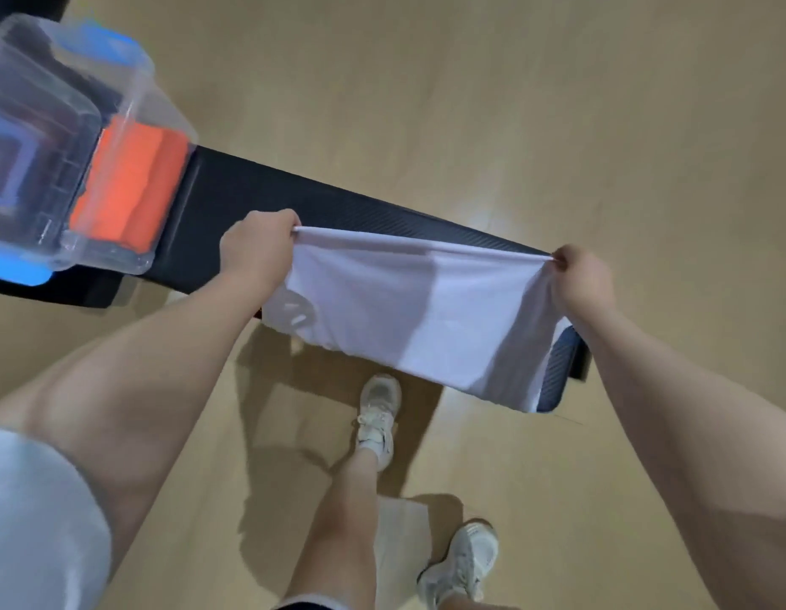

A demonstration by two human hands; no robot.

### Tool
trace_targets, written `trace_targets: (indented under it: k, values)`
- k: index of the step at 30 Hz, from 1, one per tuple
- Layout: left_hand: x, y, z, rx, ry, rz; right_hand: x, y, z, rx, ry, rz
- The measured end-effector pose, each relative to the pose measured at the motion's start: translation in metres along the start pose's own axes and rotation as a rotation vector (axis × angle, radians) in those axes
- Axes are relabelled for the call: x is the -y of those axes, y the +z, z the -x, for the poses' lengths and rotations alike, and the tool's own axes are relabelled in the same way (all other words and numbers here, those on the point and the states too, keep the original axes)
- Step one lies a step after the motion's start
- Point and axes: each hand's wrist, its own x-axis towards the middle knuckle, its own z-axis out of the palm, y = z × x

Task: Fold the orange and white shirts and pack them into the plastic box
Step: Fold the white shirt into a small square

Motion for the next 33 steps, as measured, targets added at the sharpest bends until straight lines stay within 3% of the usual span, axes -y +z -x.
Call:
trace_targets:
  k: [6, 13, 15, 17, 20, 22, 28, 31, 33]
  values:
    - [-0.002, 0.021, -0.079, 0.035, 0.124, -0.057, 0.015, 0.013, -0.054, 0.007, 0.069, 0.127]
    - [-0.006, 0.048, -0.133, 0.134, -0.073, 0.388, 0.017, 0.033, -0.086, -0.037, 0.127, 0.291]
    - [0.001, 0.048, -0.131, 0.176, -0.121, 0.596, 0.034, 0.042, -0.077, -0.078, 0.037, 0.269]
    - [0.011, 0.044, -0.125, 0.219, -0.165, 0.761, 0.066, 0.054, -0.055, -0.077, -0.166, 0.155]
    - [0.033, 0.042, -0.111, 0.295, -0.192, 0.880, 0.129, 0.077, -0.014, 0.051, -0.391, -0.014]
    - [0.048, 0.042, -0.101, 0.364, -0.168, 0.863, 0.165, 0.097, 0.002, 0.187, -0.429, -0.066]
    - [0.050, 0.055, -0.098, 0.377, -0.012, 0.694, 0.227, 0.139, 0.003, 0.337, -0.197, -0.190]
    - [0.034, 0.063, -0.104, 0.250, 0.030, 0.628, 0.234, 0.147, -0.007, 0.346, -0.080, -0.105]
    - [0.029, 0.062, -0.108, 0.187, -0.007, 0.705, 0.238, 0.146, -0.010, 0.340, 0.010, -0.119]
